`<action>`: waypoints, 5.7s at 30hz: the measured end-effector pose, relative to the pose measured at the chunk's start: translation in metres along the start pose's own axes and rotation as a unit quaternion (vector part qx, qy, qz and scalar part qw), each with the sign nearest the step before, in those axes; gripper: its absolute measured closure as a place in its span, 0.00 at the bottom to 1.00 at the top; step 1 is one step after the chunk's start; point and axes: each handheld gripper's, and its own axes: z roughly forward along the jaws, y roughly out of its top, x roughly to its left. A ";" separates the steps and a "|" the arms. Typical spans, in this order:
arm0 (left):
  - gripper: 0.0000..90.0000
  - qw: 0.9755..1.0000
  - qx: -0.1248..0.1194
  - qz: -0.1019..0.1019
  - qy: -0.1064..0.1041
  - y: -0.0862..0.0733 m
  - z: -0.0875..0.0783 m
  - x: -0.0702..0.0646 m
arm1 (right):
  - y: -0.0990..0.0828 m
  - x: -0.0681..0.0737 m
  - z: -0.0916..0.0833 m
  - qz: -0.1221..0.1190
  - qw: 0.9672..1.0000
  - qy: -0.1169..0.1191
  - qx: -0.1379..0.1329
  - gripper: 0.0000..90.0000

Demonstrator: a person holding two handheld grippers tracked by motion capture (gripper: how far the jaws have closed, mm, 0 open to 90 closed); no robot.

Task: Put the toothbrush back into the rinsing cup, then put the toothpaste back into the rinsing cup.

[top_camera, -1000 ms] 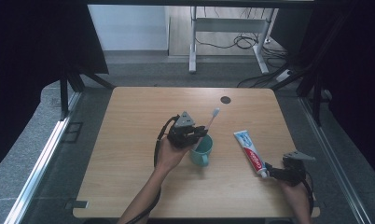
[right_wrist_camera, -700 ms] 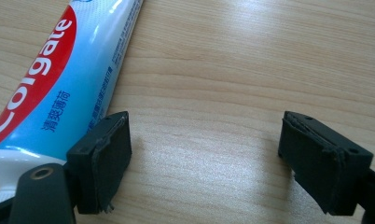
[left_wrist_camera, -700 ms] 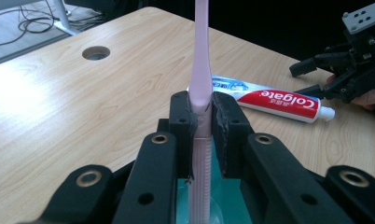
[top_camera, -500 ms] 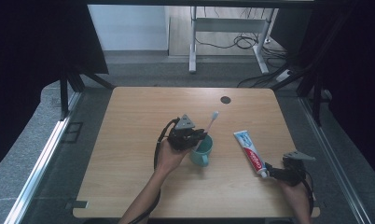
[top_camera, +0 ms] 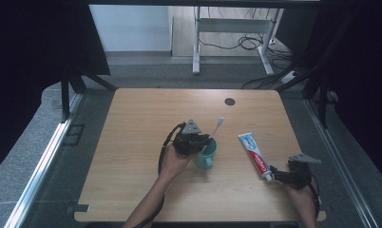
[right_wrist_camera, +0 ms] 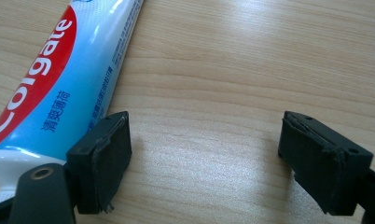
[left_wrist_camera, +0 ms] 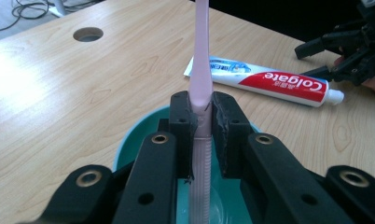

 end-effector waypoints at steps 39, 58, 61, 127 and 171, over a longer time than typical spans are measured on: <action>0.86 0.998 0.067 -0.008 0.009 -0.004 0.019 -0.002 | 0.000 0.000 0.000 -0.002 1.000 0.001 0.000 0.19; 0.71 0.998 0.068 -0.014 0.012 -0.004 0.020 -0.001 | 0.000 0.000 0.000 -0.002 1.000 0.001 -0.001 0.19; 0.66 0.998 0.066 -0.014 0.015 -0.003 0.019 -0.001 | 0.000 0.000 0.000 -0.002 1.000 0.001 0.000 0.19; 0.01 0.996 0.055 -0.020 0.066 -0.046 -0.066 0.009 | 0.000 0.000 0.001 -0.001 1.000 0.001 -0.001 0.19; 0.02 0.991 0.086 -0.026 0.104 -0.136 -0.077 0.003 | 0.002 -0.006 -0.003 -0.007 1.000 -0.001 -0.005 0.11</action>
